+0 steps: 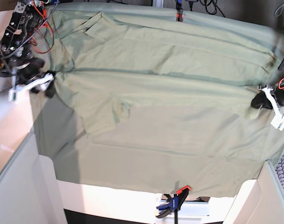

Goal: Fold the T-shirt properly
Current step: 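Fold the shirt edge over with both grippers toward the collar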

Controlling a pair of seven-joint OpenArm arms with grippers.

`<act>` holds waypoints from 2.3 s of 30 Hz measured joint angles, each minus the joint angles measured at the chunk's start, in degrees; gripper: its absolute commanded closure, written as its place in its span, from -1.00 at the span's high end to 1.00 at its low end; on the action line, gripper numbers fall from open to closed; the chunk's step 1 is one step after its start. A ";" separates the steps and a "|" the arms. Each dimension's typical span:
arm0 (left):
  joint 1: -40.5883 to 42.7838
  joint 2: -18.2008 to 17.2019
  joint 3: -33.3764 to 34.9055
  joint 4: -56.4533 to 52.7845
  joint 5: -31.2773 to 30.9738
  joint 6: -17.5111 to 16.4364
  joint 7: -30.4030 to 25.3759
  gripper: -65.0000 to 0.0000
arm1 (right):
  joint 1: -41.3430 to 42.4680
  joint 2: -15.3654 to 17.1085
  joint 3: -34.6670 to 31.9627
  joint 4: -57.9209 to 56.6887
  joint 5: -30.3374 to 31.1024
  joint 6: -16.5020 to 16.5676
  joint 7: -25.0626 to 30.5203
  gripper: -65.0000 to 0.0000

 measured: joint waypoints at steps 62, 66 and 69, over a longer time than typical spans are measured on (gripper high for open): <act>11.17 -11.41 0.15 14.78 -16.74 0.02 13.16 -1.00 | -20.79 -2.45 -2.36 25.03 8.20 2.43 -12.98 -1.00; 13.88 -11.43 0.20 14.78 -17.51 0.07 15.13 -0.98 | -23.91 -2.47 -2.12 26.69 8.31 2.58 -13.18 -1.00; 14.97 -11.45 0.24 14.78 -17.44 0.04 15.23 -0.52 | -24.90 -2.45 -2.12 26.67 7.82 2.51 -13.20 -1.00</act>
